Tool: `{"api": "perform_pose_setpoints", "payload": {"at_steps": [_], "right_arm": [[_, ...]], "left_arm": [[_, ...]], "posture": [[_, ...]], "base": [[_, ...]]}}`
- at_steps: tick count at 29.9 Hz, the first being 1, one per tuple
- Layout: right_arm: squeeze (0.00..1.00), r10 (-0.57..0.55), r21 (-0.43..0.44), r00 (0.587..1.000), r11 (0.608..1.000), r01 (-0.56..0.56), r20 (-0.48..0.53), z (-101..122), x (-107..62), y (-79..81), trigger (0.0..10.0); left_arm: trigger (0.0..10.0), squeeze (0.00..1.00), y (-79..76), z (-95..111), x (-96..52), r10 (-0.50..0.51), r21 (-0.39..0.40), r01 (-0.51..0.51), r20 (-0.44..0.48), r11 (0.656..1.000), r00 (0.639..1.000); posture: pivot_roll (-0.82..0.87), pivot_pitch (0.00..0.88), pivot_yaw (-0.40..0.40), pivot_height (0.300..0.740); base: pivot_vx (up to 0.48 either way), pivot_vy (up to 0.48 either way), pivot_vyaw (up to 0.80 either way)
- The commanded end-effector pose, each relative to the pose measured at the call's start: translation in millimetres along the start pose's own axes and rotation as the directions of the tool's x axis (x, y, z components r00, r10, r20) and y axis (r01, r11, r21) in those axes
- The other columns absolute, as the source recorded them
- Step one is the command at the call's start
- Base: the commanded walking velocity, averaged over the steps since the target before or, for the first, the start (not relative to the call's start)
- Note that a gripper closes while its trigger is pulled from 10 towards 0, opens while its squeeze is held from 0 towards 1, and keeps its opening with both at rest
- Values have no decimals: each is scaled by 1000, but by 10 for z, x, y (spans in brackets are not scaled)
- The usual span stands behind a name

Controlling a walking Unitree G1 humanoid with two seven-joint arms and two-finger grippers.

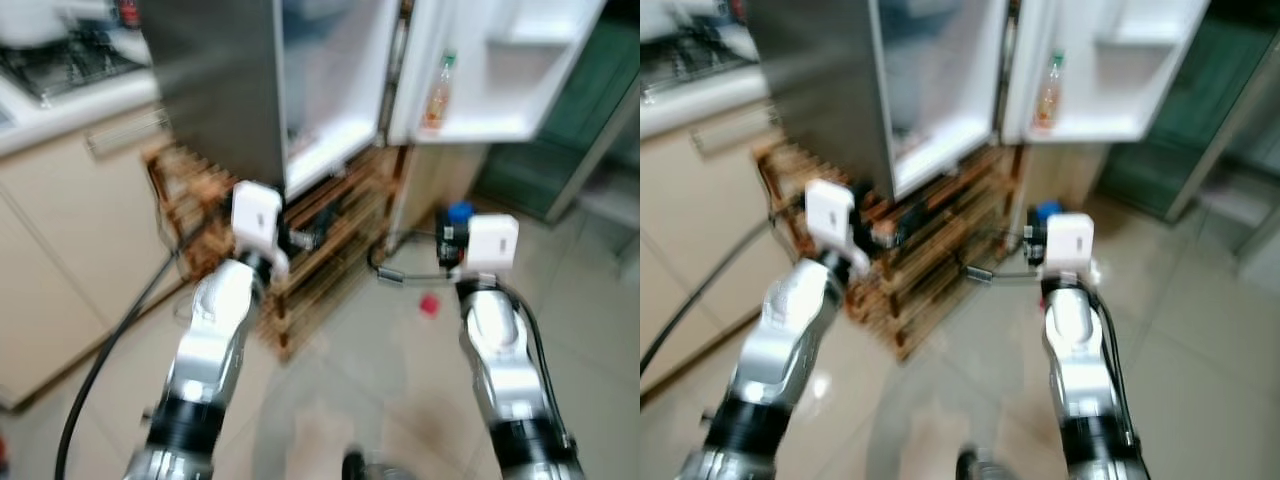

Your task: Restocking fridge

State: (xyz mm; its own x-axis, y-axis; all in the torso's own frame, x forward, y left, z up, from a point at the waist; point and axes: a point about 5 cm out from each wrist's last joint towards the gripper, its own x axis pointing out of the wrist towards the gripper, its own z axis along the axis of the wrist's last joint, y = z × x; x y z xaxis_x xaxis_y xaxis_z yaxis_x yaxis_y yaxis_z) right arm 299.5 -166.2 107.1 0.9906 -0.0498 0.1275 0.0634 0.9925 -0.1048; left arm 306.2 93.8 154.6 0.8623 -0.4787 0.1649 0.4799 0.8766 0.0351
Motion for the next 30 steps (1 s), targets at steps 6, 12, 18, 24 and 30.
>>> {"api": "perform_pose_setpoints", "payload": {"at_steps": [6,12,18,24,30], "right_arm": [[0,33,-20,997,999,-31,71,137,63,62,0],[0,41,-38,996,999,-38,79,144,66,39,0],[0,22,-53,998,998,-19,57,101,44,-15,0],[0,7,-64,999,998,-4,49,57,0,-51,0],[0,-41,-89,999,995,43,33,-23,-110,-200,0]], "left_arm": [[10000,0,4,8,-13,-19,29,18,8,999,1000],[10000,0,-46,26,-6,-47,16,46,32,999,998],[10000,0,-41,-15,-3,-50,14,49,13,999,999],[10000,0,197,-263,-76,126,-91,-137,-118,986,985],[10000,0,288,-517,-303,164,-102,-190,-218,976,962]], "posture": [[-114,0,4,740],[-122,0,-4,740],[-132,0,2,740],[-143,0,18,740],[-142,0,18,740]], "base": [[480,0,0],[476,0,0],[465,0,-267],[465,0,-800],[464,0,-800]]}}
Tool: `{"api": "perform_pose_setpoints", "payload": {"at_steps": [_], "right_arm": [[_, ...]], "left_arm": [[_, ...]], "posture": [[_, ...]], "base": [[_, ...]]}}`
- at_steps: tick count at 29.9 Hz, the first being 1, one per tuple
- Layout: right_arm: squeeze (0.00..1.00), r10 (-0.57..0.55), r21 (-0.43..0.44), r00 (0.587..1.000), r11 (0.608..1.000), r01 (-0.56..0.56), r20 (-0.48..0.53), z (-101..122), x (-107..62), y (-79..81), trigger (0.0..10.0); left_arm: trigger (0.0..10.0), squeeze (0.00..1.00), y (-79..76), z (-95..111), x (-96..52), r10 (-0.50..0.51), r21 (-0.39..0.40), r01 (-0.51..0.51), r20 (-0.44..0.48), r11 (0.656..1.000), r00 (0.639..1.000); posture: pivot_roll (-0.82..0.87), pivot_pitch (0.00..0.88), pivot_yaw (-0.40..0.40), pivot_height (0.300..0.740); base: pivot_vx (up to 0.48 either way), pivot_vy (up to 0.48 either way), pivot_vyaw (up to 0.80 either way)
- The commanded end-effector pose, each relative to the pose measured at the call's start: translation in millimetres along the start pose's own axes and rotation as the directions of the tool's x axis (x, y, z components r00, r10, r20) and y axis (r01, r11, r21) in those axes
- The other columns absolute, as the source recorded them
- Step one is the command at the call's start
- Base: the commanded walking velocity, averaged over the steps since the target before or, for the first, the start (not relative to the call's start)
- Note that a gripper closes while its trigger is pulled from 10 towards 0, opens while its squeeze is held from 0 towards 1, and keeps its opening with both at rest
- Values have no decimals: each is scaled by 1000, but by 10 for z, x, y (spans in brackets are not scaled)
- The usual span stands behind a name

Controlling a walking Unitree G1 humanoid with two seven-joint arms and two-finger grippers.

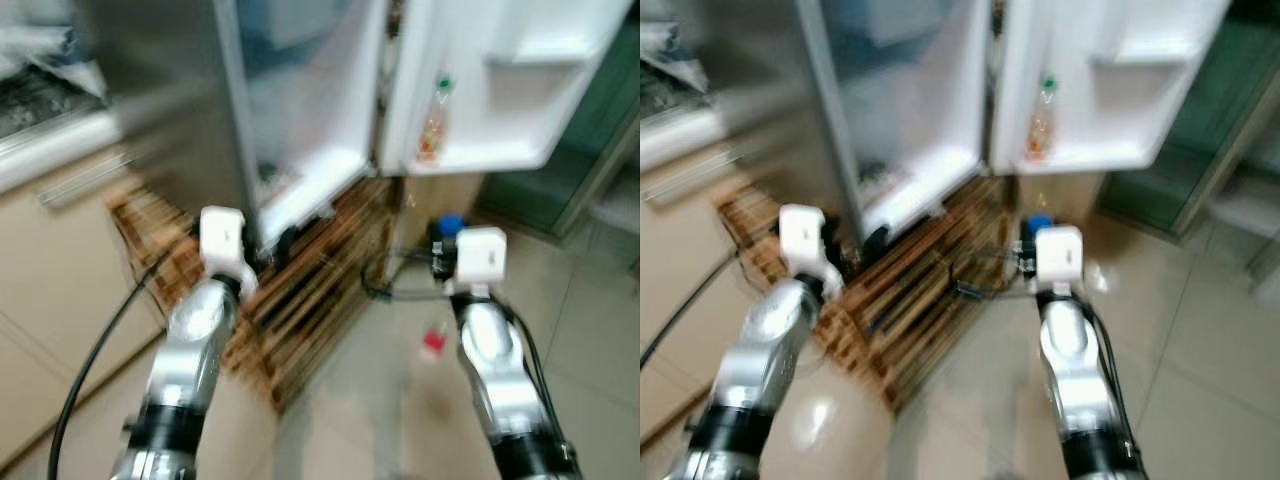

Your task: Restocking fridge

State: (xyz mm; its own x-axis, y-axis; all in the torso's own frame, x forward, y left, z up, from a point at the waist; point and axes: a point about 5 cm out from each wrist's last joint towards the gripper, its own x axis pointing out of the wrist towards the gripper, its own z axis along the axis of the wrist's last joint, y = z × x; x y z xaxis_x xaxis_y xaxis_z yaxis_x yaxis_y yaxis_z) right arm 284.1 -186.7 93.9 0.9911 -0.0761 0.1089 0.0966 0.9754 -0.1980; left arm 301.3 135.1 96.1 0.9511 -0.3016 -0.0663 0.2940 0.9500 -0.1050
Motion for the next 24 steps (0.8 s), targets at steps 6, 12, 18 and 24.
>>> {"api": "perform_pose_setpoints", "payload": {"at_steps": [6,12,18,24], "right_arm": [[0,-22,5,999,1000,21,33,51,-2,-19,0],[0,-2,12,998,1000,1,58,114,56,48,0],[0,10,6,997,1000,-10,71,135,69,60,0],[0,16,-11,997,1000,-16,74,147,83,74,0]], "left_arm": [[10000,0,-131,17,14,-73,82,72,6,994,997],[10000,0,-119,69,61,-32,93,29,25,995,999],[10000,0,-112,85,85,4,101,-8,35,995,999],[10000,0,-83,127,134,41,92,-45,44,995,998]], "posture": [[-140,0,18,740],[-140,0,17,740],[-144,0,14,740],[-146,0,14,740]], "base": [[0,0,-800],[271,-289,-133],[371,-301,0],[386,-280,116]]}}
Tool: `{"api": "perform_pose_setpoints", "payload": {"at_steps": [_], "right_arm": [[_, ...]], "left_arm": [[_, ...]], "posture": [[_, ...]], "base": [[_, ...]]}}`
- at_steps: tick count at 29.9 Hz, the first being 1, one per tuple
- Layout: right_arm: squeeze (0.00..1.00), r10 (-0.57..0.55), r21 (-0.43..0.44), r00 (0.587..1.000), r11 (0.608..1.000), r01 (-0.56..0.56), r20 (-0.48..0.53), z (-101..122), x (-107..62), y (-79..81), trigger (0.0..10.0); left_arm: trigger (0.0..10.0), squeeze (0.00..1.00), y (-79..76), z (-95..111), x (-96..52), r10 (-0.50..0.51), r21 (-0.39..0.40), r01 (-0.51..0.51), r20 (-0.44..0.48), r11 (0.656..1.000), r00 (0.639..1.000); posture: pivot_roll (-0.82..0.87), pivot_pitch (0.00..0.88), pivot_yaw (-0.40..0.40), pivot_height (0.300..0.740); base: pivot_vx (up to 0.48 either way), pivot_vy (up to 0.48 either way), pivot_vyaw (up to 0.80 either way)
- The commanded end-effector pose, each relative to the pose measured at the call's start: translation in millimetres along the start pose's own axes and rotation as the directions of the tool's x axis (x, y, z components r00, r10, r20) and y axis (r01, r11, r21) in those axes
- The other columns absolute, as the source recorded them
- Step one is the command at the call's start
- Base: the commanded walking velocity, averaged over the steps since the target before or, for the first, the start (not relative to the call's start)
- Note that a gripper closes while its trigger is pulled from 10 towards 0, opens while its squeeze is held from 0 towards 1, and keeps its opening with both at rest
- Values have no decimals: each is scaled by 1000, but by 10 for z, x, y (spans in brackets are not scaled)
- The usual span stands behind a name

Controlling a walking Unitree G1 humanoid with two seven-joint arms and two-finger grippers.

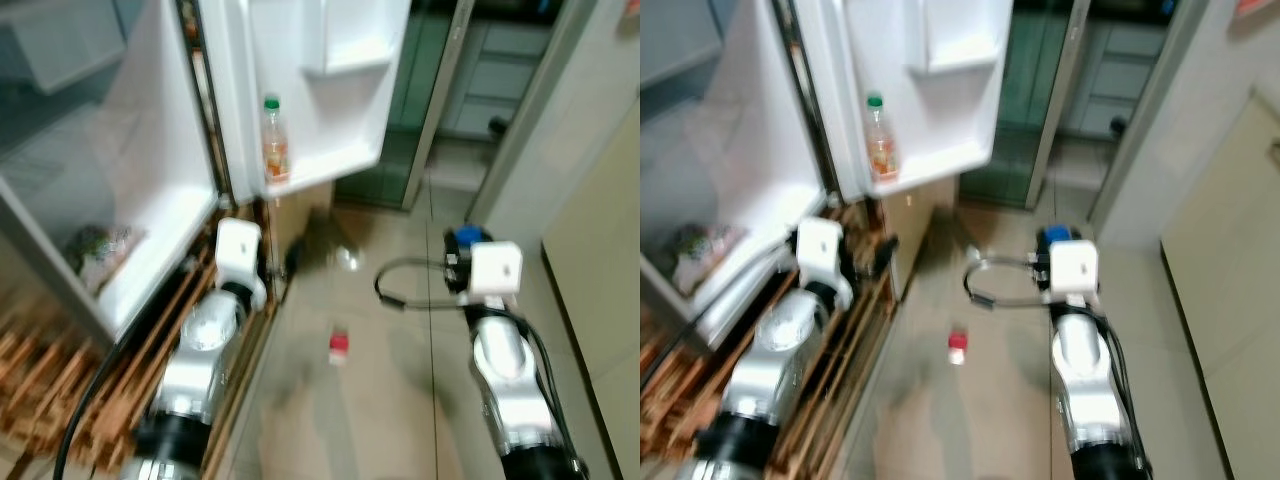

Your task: Restocking fridge

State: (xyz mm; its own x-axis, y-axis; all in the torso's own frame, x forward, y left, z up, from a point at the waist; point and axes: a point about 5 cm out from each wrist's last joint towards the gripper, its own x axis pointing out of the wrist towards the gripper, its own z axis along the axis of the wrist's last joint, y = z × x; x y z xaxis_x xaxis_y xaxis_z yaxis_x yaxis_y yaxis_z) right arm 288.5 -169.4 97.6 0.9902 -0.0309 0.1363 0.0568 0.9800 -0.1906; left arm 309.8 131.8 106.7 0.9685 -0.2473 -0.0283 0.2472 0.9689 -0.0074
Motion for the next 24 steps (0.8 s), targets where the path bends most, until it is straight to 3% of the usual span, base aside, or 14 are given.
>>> {"api": "perform_pose_setpoints", "payload": {"at_steps": [1,24], "right_arm": [[0,-22,-24,999,999,23,38,79,48,-93,0],[0,-15,-40,999,999,16,33,70,63,-63,0]], "left_arm": [[10000,0,-66,22,47,-11,-2,11,2,1000,1000],[10000,0,-69,87,64,3,3,-3,26,1000,1000]], "posture": [[-146,0,14,740],[-143,0,22,740]], "base": [[398,-262,694],[408,-248,591]]}}
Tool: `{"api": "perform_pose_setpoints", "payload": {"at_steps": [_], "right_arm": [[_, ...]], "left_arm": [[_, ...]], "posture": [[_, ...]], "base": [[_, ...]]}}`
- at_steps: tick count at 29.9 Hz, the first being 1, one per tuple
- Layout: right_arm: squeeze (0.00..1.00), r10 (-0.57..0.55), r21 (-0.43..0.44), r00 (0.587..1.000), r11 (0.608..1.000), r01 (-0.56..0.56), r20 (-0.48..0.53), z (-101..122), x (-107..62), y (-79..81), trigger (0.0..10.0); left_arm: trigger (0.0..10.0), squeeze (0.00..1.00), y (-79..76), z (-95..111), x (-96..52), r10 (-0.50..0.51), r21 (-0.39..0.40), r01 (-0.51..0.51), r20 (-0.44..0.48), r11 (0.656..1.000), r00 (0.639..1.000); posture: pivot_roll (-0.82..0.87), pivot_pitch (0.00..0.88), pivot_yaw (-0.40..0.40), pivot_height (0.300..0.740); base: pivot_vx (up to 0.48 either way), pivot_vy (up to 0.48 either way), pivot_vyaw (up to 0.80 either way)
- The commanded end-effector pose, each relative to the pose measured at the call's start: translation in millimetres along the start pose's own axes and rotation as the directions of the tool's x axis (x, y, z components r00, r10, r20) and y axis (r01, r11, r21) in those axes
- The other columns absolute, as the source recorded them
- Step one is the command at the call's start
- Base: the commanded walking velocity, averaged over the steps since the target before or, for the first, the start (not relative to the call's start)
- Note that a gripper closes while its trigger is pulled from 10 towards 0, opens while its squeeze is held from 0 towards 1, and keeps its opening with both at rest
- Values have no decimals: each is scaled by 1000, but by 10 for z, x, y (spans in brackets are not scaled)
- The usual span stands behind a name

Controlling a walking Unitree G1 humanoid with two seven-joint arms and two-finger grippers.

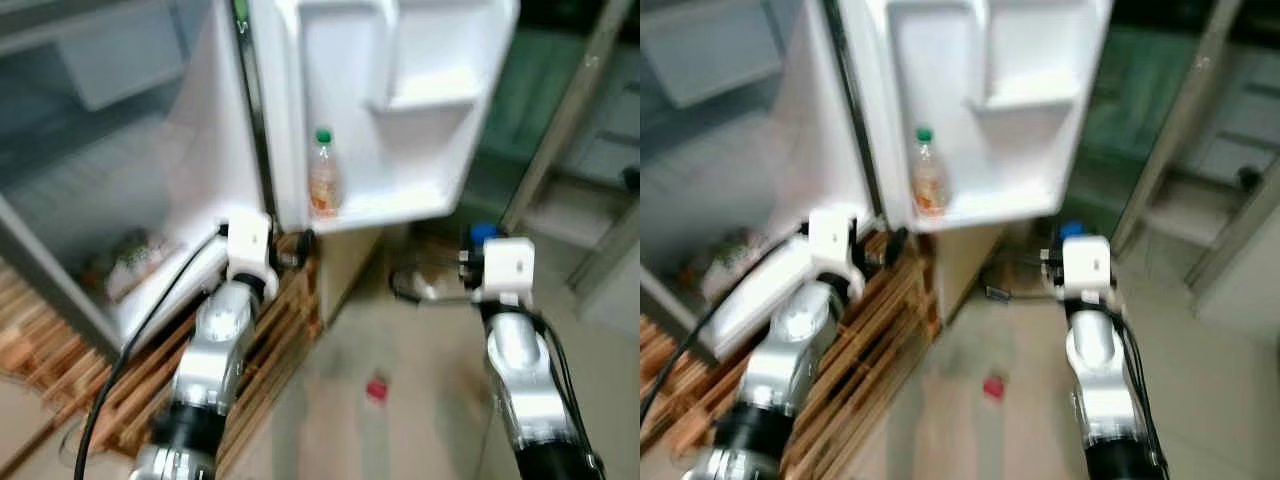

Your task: Restocking fridge

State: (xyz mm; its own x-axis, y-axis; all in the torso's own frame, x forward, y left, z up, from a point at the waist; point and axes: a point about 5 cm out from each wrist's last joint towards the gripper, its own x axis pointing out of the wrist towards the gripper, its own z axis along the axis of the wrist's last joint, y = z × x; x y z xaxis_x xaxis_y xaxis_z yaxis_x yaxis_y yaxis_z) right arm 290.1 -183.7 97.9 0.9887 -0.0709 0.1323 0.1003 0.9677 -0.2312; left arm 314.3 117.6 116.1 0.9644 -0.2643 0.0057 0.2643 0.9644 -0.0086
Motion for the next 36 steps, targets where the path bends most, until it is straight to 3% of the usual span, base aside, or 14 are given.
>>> {"api": "perform_pose_setpoints", "payload": {"at_steps": [1,10,12,16,22,27,29,34,36], "right_arm": [[0,22,7,999,1000,-22,46,101,38,74,0],[0,40,-1,996,999,-40,83,165,43,93,0],[0,56,-74,979,996,-42,196,406,74,81,0],[0,47,-97,963,995,-22,265,586,69,74,0],[0,118,-104,924,991,-86,365,839,33,249,0],[0,163,-98,907,986,-136,388,905,38,322,0],[0,244,-138,879,969,-205,410,917,66,411,0],[0,283,-162,858,958,-236,428,922,128,469,0],[0,369,-241,818,927,-289,441,889,166,582,0]], "left_arm": [[10000,0,58,-9,-13,21,4,-21,-7,1000,1000],[10000,0,45,10,-21,21,-13,-21,7,1000,1000],[10000,0,40,22,-28,15,-16,-14,18,1000,1000],[10000,0,28,25,-27,6,-21,-6,22,1000,1000],[10000,0,-6,29,-17,-14,-20,15,24,1000,1000],[10000,0,-21,39,-10,-25,-15,26,28,1000,999],[10000,0,-16,55,-6,-26,-12,26,35,1000,999],[10000,0,5,70,-18,-22,-3,23,41,1000,999],[10000,0,42,103,-40,-17,11,16,52,1000,999]], "posture": [[-143,0,22,740],[-141,0,18,740],[-143,0,18,740],[-145,0,15,740],[-151,0,19,740],[-151,0,23,740],[-144,0,25,740],[-121,0,26,740],[-91,0,26,740]], "base": [[412,-240,556],[412,-160,509],[0,0,0],[0,0,0],[0,0,0],[0,0,0],[0,0,0],[0,0,0],[0,0,0]]}}
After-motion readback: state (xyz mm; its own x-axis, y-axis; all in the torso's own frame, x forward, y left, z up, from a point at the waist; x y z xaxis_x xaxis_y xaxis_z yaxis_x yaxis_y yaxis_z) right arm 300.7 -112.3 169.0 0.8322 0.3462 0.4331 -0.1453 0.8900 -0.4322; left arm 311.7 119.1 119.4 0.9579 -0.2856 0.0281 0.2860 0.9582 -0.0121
